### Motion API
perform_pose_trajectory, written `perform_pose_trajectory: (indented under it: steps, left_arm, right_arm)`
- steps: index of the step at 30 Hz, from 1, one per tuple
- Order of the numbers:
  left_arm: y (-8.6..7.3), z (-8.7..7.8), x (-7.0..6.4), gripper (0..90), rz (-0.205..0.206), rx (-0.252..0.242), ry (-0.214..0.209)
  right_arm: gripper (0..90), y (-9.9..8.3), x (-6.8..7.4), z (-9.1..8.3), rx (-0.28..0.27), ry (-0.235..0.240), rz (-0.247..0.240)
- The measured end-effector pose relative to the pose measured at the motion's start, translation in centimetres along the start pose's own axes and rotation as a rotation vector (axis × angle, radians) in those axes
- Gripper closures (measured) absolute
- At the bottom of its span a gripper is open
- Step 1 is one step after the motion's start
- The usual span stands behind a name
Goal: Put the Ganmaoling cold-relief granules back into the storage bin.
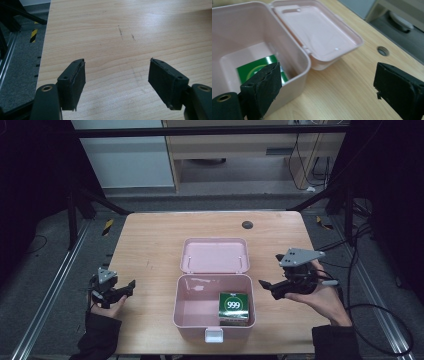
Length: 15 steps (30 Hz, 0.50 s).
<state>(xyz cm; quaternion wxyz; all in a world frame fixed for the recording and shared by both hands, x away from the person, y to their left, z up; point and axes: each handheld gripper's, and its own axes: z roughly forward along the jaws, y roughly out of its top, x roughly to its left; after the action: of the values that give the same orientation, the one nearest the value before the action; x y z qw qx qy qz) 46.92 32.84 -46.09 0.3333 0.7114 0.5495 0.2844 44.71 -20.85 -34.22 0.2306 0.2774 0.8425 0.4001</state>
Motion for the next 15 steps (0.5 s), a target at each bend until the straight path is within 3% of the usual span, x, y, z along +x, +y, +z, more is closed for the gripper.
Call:
perform_pose_trajectory:
  steps: [1, 3, 4, 5, 6, 7, 11, 15]
  left_arm:
    - [0.0, 0.0, 0.0, 30.2, 0.0, 0.0, 0.0]
    - [0.0, 0.0, 0.0, 31.0, 0.002, 0.001, -0.003]
    - [0.0, 0.0, 0.0, 31.4, 0.002, 0.001, -0.005]
    - [0.0, 0.0, 0.0, 31.9, 0.002, 0.001, -0.005]
    - [0.0, 0.0, 0.0, 32.5, 0.0, 0.002, -0.007]
    - [0.0, 0.0, 0.0, 33.1, -0.001, 0.002, -0.007]
    - [0.0, 0.0, -0.1, 35.4, -0.001, 0.005, -0.007]
    - [0.0, -0.1, -0.1, 37.6, -0.003, 0.005, -0.009]
  right_arm:
    - [7.9, 0.0, 0.0, 0.0, 0.0, 0.0, 0.0]
    - [8.0, -1.3, -0.6, 0.1, -0.028, -0.076, 0.078]
    - [7.9, -1.8, -0.9, 0.2, -0.039, -0.094, 0.111]
    - [7.9, -1.8, -0.9, 0.2, -0.039, -0.094, 0.111]
    - [8.0, -2.7, -1.2, 0.2, -0.073, -0.118, 0.176]
    - [8.0, -3.2, -1.4, 0.3, -0.085, -0.128, 0.199]
    - [7.9, -5.0, -1.7, 0.7, -0.102, -0.182, 0.249]
    - [7.7, -6.5, -2.1, 1.3, -0.068, -0.208, 0.28]
